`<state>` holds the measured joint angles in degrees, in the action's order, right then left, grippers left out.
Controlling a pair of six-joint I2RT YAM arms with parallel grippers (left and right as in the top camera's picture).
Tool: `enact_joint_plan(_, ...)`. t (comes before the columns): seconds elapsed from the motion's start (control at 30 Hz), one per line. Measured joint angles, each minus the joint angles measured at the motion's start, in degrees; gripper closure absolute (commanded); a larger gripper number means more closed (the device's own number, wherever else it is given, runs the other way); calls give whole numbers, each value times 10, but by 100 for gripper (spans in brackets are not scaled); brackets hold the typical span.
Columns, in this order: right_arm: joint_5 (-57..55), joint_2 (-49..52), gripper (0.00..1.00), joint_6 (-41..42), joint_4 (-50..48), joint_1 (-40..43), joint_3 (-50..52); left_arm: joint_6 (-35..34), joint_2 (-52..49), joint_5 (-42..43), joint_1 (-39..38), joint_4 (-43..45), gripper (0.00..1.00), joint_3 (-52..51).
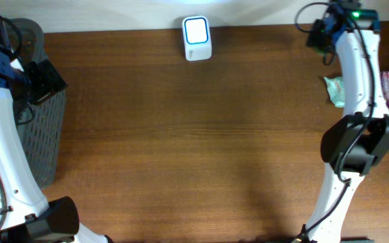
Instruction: Scan the item barcode
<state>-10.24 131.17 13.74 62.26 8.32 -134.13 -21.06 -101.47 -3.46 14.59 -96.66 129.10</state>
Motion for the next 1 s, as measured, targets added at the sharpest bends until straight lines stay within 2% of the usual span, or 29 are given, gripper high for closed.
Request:
enact_joint_plan(0.1,12,28,42,0,-30,51,24,0,0,0,0,0,1,0)
enact_joint_plan(0.23,28,74,32,0,-77,85,30,0,0,0,0,0,1,0)
enact_joint_plan(0.3,31,85,22,0,-97,89,31,0,0,0,0,0,1,0)
enact_joint_plan(0.33,33,87,14,0,-104,89,31,0,0,0,0,0,1,0)
enact_joint_plan(0.37,33,87,1,-2,-106,89,31,0,0,0,0,0,1,0)
enact_joint_plan(0.6,38,78,1,-2,-69,89,31,0,0,0,0,0,1,0)
enact_joint_plan(0.7,39,8,1,16,31,88,34,0,0,0,0,1,1,0)
enact_joint_plan(0.8,40,-176,1,59,142,84,33,0,0,0,0,0,1,0)
enact_joint_plan(0.87,39,-238,1,67,210,77,27,0,0,0,0,-1,1,0)
enact_joint_plan(1.0,42,-279,1,69,272,45,27,0,0,0,0,0,1,0)
